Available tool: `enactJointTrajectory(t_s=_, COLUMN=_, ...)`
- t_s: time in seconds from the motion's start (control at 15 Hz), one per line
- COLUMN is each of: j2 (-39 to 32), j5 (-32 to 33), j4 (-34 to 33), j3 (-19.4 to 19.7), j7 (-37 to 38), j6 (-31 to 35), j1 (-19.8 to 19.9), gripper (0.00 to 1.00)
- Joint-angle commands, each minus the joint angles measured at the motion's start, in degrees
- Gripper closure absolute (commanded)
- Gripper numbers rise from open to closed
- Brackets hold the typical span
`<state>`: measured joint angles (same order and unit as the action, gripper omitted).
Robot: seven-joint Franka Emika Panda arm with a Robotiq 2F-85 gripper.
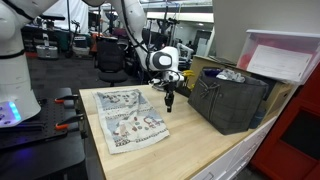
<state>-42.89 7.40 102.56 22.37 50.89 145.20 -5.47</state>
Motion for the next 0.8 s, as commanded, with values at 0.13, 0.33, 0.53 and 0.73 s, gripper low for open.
enactJointTrajectory(t_s=0.13, j2=-0.63, j5=-2.27, j4=-1.76, j3=-1.13, j7=-0.44, j6=-5.56, j1=6.26, gripper=0.44)
enactJointTrajectory(t_s=0.33, j2=-1.48, j5=-3.02, j4=-2.68, j3=0.04, j7=3.47, j6=-7.48, j1=6.87, gripper=0.2)
enactJointTrajectory(t_s=0.53, j2=-2.55, j5=-3.42, j4=-3.71, j3=0.22, j7=8.7, j6=-9.97, j1=7.05, gripper=0.01)
enactJointTrajectory(t_s=0.73, j2=-3.85, j5=-2.97, j4=-4.41, j3=0.07, j7=13.69, j6=-11.26, j1=6.9, gripper=0.0)
